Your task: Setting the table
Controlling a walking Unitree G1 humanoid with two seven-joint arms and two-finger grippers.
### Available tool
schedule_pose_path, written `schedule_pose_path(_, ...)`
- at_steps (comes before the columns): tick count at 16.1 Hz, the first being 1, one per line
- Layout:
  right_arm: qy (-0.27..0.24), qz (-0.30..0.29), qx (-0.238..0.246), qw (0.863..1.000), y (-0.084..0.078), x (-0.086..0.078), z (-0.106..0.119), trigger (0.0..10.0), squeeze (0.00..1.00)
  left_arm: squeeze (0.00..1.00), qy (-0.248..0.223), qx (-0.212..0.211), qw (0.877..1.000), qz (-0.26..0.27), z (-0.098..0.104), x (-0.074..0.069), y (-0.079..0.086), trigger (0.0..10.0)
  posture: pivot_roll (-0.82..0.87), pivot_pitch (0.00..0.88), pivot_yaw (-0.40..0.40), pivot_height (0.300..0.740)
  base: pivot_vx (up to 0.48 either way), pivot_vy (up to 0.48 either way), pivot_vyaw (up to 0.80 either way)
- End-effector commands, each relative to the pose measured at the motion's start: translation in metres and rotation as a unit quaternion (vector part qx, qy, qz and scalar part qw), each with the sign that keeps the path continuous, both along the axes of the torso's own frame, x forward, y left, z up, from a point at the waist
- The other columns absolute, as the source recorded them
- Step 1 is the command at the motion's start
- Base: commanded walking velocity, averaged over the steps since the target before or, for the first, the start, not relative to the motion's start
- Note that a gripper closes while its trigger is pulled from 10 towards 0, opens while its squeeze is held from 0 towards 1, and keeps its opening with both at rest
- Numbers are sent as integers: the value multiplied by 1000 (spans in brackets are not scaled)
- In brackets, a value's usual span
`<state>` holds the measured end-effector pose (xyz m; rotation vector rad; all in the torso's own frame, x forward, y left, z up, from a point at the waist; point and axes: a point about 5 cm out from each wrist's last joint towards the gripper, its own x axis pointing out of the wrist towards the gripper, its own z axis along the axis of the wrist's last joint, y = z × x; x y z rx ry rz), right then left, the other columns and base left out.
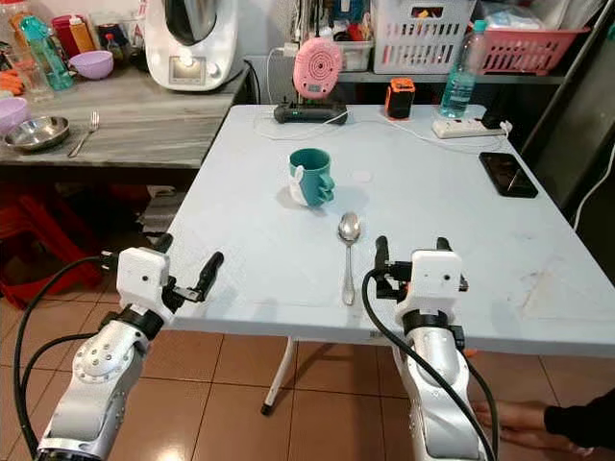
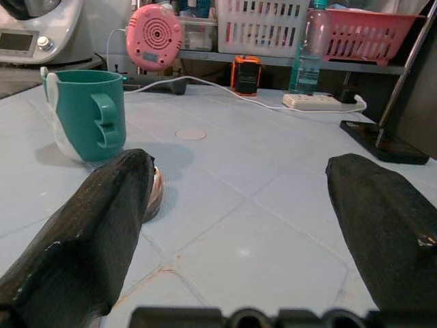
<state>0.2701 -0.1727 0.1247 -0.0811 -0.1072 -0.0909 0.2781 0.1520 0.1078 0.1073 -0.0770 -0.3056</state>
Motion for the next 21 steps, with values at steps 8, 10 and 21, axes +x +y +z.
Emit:
schedule_pose_path(8, 15, 0, -2, 1000, 1, 0, -5, 10000, 0, 0, 23, 5, 1000, -9, -4, -1, -2, 10000, -59, 0, 43, 740, 165, 0, 0)
schedule_pose_path(10, 31, -8, 6, 999, -1, -1, -11, 10000, 0, 0, 36, 32, 998, -40, -12, -6, -1, 10000, -56, 0, 41, 740, 0, 0, 0)
schedule_pose_path(21, 88, -28, -17, 996, -22, 13, -18, 10000, 0, 0, 54, 33, 975, -211, -11, -11, -14, 10000, -53, 0, 36, 740, 0, 0, 0)
